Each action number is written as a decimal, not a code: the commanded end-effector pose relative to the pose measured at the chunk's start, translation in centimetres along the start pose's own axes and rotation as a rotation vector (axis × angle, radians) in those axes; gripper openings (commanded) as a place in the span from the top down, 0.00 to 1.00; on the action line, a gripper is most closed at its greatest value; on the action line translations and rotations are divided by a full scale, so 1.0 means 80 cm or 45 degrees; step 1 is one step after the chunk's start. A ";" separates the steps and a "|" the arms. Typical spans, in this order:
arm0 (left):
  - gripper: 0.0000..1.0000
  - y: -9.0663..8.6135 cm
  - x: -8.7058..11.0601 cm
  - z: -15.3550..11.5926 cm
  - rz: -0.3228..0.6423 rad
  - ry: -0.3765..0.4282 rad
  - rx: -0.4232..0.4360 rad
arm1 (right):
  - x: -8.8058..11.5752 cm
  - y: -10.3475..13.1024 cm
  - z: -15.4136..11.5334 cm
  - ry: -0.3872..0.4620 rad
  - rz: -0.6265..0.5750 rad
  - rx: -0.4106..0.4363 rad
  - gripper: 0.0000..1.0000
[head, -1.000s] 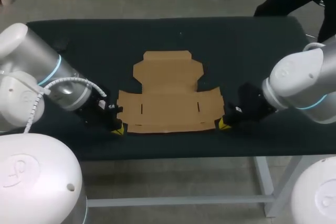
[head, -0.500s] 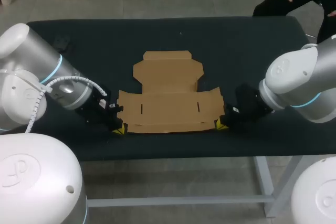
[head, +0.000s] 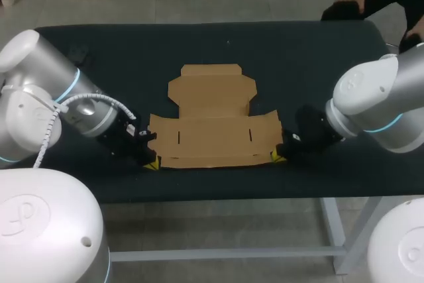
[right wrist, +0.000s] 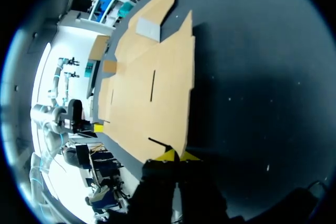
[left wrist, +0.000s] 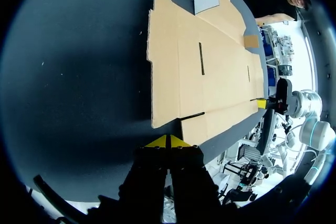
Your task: Assemble the packaging by folding the flat box into shape, placing the metal phone stand inside, and closing the box properly
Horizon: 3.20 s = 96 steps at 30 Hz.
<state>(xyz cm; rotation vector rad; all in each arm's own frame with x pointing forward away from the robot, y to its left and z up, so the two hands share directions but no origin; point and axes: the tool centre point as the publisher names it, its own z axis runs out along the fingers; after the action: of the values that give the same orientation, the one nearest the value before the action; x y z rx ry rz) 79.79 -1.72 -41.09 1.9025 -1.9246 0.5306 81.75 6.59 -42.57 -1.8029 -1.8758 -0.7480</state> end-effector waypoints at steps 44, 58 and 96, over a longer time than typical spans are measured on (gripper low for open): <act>1.00 -0.009 0.024 0.004 0.055 -0.001 -0.007 | 0.020 0.010 -0.002 0.005 -0.049 -0.011 1.00; 1.00 -0.014 0.036 0.004 0.074 -0.023 -0.005 | 0.025 0.012 -0.002 -0.010 -0.060 -0.010 1.00; 1.00 -0.014 0.076 0.012 0.162 -0.101 -0.019 | 0.040 0.017 -0.001 -0.065 -0.093 -0.010 1.00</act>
<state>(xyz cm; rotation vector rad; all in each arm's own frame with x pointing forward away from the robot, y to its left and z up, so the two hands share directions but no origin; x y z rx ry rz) 80.77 -7.10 -38.76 1.8206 -2.0997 0.4924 83.01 8.70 -40.36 -1.7748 -1.9784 -0.7446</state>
